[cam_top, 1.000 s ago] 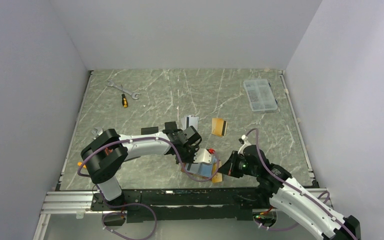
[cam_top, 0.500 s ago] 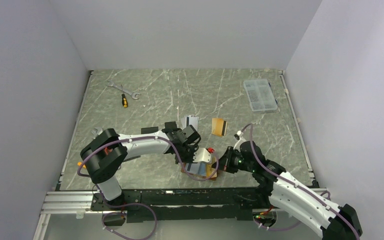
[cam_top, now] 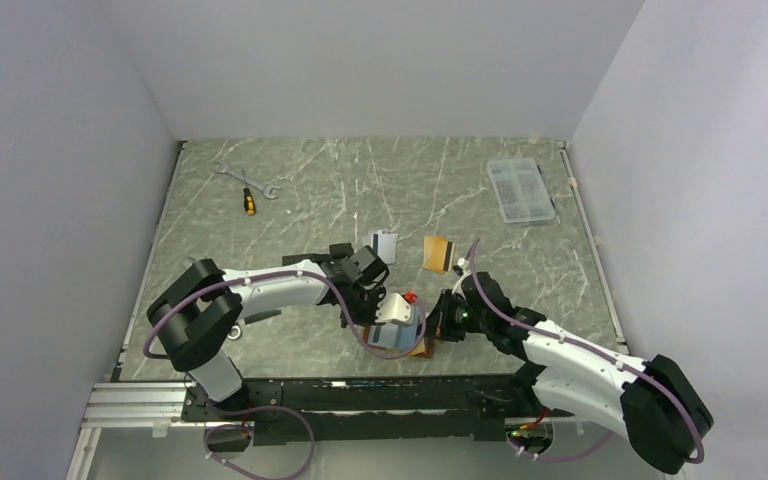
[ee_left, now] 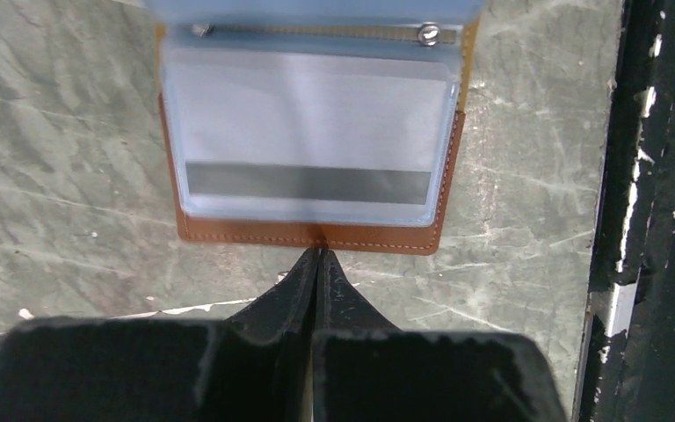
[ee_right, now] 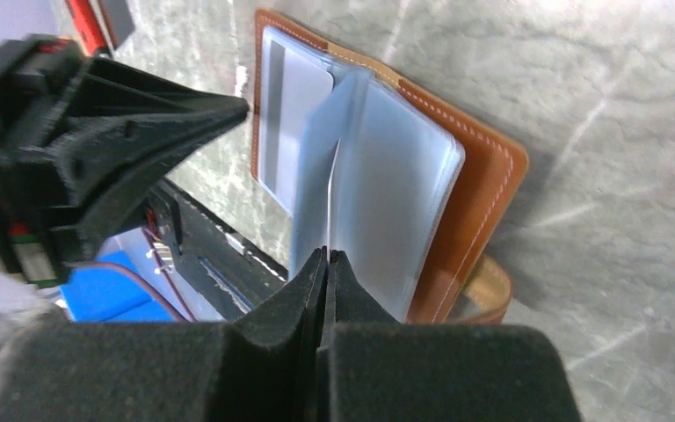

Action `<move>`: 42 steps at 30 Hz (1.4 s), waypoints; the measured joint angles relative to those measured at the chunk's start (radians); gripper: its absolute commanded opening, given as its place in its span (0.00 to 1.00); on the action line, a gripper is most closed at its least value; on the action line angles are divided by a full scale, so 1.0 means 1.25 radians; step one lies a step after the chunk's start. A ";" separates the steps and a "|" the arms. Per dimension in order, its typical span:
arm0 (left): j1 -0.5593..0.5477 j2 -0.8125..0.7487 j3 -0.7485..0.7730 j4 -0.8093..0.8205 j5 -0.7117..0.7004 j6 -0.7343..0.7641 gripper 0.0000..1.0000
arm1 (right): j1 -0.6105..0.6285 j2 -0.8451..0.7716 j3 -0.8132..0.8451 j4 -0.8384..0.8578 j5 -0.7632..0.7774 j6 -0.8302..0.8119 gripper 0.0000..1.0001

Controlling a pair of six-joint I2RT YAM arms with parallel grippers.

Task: Put the credit cards into the card holder
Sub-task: Turn over the card slot in the card holder.

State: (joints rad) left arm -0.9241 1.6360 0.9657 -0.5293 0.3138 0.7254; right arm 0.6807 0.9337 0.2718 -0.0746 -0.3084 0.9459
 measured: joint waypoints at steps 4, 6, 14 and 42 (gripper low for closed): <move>0.000 0.000 -0.016 0.002 0.003 0.011 0.04 | 0.000 0.013 0.028 0.020 -0.006 -0.003 0.00; 0.000 0.000 -0.019 0.006 0.003 0.015 0.04 | 0.000 0.013 0.041 0.030 -0.008 -0.003 0.00; 0.002 -0.011 -0.035 0.025 0.006 0.026 0.03 | 0.000 0.034 0.051 0.059 -0.015 -0.003 0.00; -0.005 -0.118 -0.054 0.027 0.019 0.063 0.06 | 0.013 0.134 0.071 0.125 0.060 -0.021 0.00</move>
State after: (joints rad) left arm -0.9298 1.4883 0.8986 -0.4961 0.3370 0.8036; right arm 0.6975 1.1015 0.3603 0.0811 -0.2337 0.9199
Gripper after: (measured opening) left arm 0.053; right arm 0.008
